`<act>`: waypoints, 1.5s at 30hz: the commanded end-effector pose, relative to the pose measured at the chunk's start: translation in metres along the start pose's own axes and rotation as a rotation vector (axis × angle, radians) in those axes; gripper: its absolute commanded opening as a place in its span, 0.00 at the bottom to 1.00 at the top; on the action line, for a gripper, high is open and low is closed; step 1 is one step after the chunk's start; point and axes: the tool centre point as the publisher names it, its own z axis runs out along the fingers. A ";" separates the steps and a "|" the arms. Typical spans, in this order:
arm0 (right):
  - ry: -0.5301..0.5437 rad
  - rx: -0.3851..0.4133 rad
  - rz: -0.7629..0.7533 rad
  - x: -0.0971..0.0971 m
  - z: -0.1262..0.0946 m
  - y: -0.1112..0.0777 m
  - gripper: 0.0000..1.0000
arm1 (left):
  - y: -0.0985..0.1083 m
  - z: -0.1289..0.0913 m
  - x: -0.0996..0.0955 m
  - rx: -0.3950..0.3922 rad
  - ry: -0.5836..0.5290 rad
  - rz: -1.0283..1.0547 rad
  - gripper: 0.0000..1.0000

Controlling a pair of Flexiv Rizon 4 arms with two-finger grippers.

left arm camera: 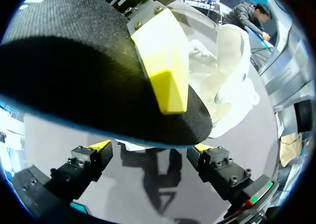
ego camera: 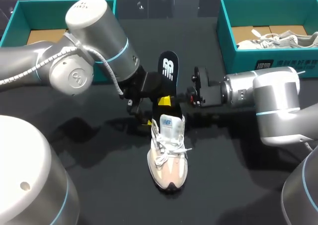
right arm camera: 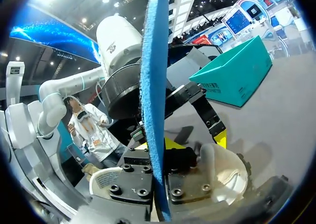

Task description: Take the shoe out of the shoebox, open the shoe tongue, remove and reinsert the insole, then place the shoe into the shoebox

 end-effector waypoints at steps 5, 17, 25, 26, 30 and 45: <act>-0.038 -0.021 0.036 -0.002 0.000 -0.024 0.00 | -0.001 0.001 -0.001 -0.003 0.000 0.000 1.00; -0.079 -0.015 0.141 -0.001 0.006 -0.053 0.00 | -0.001 0.001 -0.001 -0.003 0.000 0.000 1.00; -0.083 -0.008 0.112 0.007 0.008 -0.040 0.22 | -0.001 0.001 -0.001 -0.003 0.000 0.000 1.00; -0.083 -0.007 0.104 0.007 0.008 -0.038 0.26 | -0.001 0.001 -0.001 -0.003 0.000 0.000 1.00; -0.078 0.006 0.058 0.009 0.006 -0.023 0.36 | -0.001 0.001 -0.001 -0.003 0.000 0.000 1.00; -0.089 -0.011 0.019 0.000 -0.010 -0.003 0.29 | -0.001 0.001 -0.001 -0.003 0.000 0.000 1.00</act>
